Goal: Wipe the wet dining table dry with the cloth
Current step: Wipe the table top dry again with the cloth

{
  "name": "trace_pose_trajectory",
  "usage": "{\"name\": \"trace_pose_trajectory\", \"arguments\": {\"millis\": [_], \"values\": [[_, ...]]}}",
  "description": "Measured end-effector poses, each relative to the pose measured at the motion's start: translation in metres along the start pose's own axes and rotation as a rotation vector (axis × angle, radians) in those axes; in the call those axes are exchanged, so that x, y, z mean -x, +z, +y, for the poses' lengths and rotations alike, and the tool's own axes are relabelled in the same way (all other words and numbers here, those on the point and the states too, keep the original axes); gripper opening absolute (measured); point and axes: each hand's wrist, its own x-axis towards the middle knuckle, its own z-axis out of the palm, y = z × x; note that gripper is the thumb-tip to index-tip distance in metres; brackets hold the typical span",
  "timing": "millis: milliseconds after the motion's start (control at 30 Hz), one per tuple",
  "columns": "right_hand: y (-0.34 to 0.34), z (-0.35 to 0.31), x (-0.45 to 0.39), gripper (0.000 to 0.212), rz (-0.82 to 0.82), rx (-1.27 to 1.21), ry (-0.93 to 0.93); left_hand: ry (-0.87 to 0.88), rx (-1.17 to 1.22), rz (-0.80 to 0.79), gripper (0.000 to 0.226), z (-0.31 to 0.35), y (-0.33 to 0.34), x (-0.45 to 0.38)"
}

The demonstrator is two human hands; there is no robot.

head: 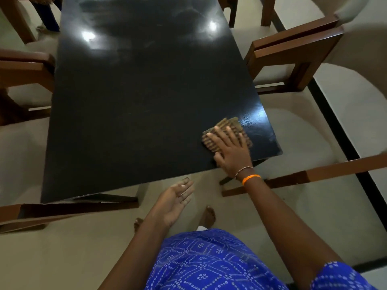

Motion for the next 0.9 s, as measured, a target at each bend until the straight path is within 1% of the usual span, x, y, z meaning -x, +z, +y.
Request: {"name": "trace_pose_trajectory", "arguments": {"millis": [133, 200, 267, 400, 533, 600, 700, 733, 800, 867, 900], "values": [[-0.018, 0.074, -0.001, 0.066, 0.005, -0.008, 0.254, -0.013, 0.005, -0.040, 0.044, -0.015, 0.025, -0.003], [-0.025, 0.095, -0.003, 0.068, -0.009, -0.025, 0.327, -0.019, -0.020, -0.058, 0.045, -0.021, 0.037, -0.003], [-0.028, 0.102, -0.004, 0.070, -0.019, -0.062, 0.360, -0.023, -0.041, -0.070, 0.046, -0.025, 0.044, -0.003], [-0.026, 0.098, 0.004, 0.070, 0.010, -0.114, 0.408, -0.030, -0.065, -0.073, 0.048, -0.030, 0.049, -0.005], [-0.019, 0.089, 0.037, 0.069, 0.056, -0.154, 0.477, -0.043, -0.056, -0.055, 0.053, -0.034, 0.044, -0.011], [-0.013, 0.080, 0.062, 0.069, 0.114, -0.181, 0.523, -0.058, -0.037, -0.044, 0.056, -0.036, 0.044, -0.014], [-0.001, 0.072, 0.101, 0.067, 0.215, -0.212, 0.495, -0.080, -0.027, -0.042, 0.057, -0.038, 0.045, -0.018], [0.002, 0.070, 0.111, 0.065, 0.236, -0.312, 0.481, -0.083, -0.033, -0.047, 0.057, -0.038, 0.045, -0.018], [0.006, 0.066, 0.127, 0.059, 0.271, -0.649, 0.526, -0.087, -0.044, -0.060, 0.058, -0.036, 0.044, -0.019], [0.006, 0.059, 0.134, 0.054, 0.340, -0.911, 0.682, -0.094, -0.044, -0.072, 0.058, -0.033, 0.040, -0.020], [0.004, 0.055, 0.132, 0.052, 0.413, -1.006, 0.783, -0.094, -0.038, -0.074, 0.058, -0.031, 0.038, -0.020]]}}
